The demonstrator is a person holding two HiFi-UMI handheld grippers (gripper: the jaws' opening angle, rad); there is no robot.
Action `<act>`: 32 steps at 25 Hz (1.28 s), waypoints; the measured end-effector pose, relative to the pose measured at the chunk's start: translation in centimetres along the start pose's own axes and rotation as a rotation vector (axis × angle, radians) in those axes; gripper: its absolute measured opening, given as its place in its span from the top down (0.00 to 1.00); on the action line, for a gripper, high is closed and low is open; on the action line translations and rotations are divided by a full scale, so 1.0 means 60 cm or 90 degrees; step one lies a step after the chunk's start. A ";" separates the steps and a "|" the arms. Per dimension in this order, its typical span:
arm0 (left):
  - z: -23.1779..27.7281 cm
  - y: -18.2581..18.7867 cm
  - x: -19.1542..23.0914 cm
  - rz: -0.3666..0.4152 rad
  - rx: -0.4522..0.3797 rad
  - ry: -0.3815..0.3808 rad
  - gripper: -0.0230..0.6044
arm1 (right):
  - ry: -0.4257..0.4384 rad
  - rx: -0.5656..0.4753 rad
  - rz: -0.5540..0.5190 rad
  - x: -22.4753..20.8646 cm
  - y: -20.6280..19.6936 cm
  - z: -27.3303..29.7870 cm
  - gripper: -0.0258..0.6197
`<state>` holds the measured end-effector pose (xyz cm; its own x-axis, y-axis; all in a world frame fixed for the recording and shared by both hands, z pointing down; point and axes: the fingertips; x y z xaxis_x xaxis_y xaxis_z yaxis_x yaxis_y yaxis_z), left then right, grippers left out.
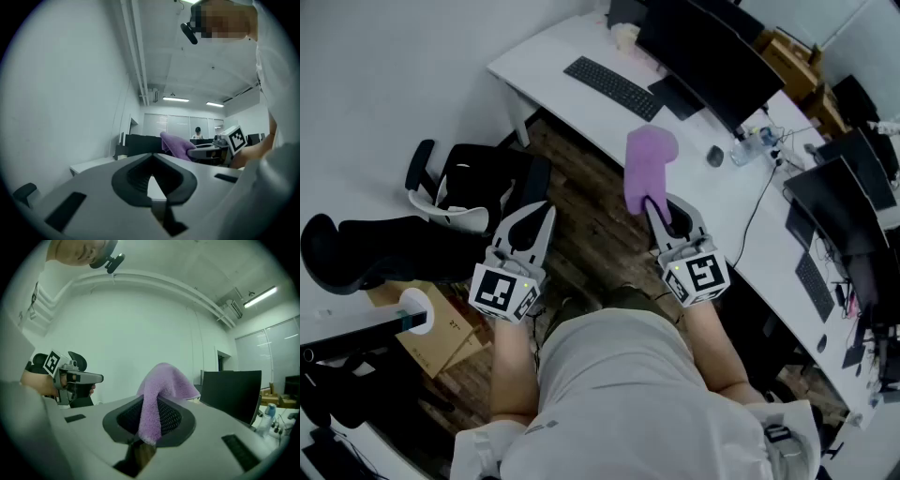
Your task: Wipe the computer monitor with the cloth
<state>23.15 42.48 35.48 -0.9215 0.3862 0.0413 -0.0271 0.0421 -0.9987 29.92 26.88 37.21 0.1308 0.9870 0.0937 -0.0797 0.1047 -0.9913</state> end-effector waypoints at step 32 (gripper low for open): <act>0.349 -0.047 0.227 0.010 0.081 0.010 0.96 | -0.056 0.034 -0.022 -0.270 -0.054 0.280 0.86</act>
<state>2.58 28.30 38.29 -0.9158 0.4009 0.0250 -0.0626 -0.0812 -0.9947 11.47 12.62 40.43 0.0476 0.9893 0.1379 -0.1301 0.1430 -0.9811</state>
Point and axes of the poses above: the fingertips, and each gripper's own axes: z forward along the fingers, x to its left, y out of its top
